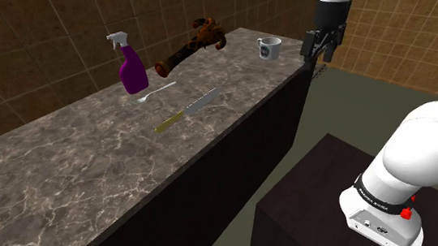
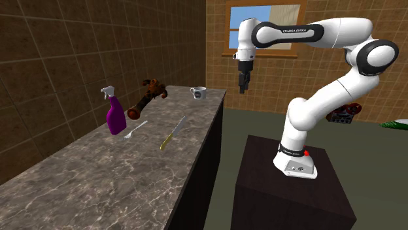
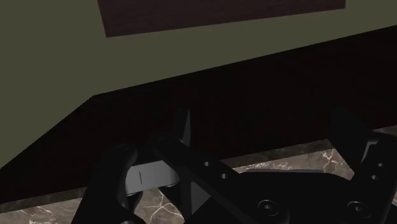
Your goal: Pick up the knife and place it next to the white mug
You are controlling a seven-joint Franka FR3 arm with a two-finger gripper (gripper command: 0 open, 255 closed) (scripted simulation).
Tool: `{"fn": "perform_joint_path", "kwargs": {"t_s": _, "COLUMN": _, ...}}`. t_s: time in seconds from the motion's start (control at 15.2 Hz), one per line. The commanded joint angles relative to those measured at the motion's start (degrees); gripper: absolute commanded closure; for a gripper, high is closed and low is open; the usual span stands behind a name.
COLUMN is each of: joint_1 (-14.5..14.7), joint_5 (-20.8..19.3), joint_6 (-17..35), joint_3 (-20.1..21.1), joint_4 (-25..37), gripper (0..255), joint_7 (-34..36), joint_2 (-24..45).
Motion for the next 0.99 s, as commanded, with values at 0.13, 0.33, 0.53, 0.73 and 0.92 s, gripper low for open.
{"fn": "perform_joint_path", "kwargs": {"t_s": 0.13, "joint_1": -0.35, "joint_5": 2.36, "joint_6": 1.65, "joint_3": 3.65, "joint_4": -1.11, "gripper": 0, "joint_7": 6.66, "joint_2": 0.00}}
{"fn": "perform_joint_path", "kwargs": {"t_s": 0.33, "joint_1": -0.91, "joint_5": 5.74, "joint_6": 4.47, "joint_3": 9.19, "joint_4": -1.81, "gripper": 0, "joint_7": 16.58, "joint_2": 1.22}}
{"fn": "perform_joint_path", "kwargs": {"t_s": 0.53, "joint_1": -1.59, "joint_5": 8.57, "joint_6": 7.62, "joint_3": 14.66, "joint_4": -1.33, "gripper": 0, "joint_7": 26.46, "joint_2": 3.88}}
{"fn": "perform_joint_path", "kwargs": {"t_s": 0.73, "joint_1": -2.79, "joint_5": 10.60, "joint_6": 10.90, "joint_3": 20.11, "joint_4": 0.32, "gripper": 0, "joint_7": 36.27, "joint_2": 7.85}}
{"fn": "perform_joint_path", "kwargs": {"t_s": 0.92, "joint_1": -4.51, "joint_5": 11.46, "joint_6": 14.14, "joint_3": 25.42, "joint_4": 3.06, "gripper": 0, "joint_7": 46.18, "joint_2": 12.95}}
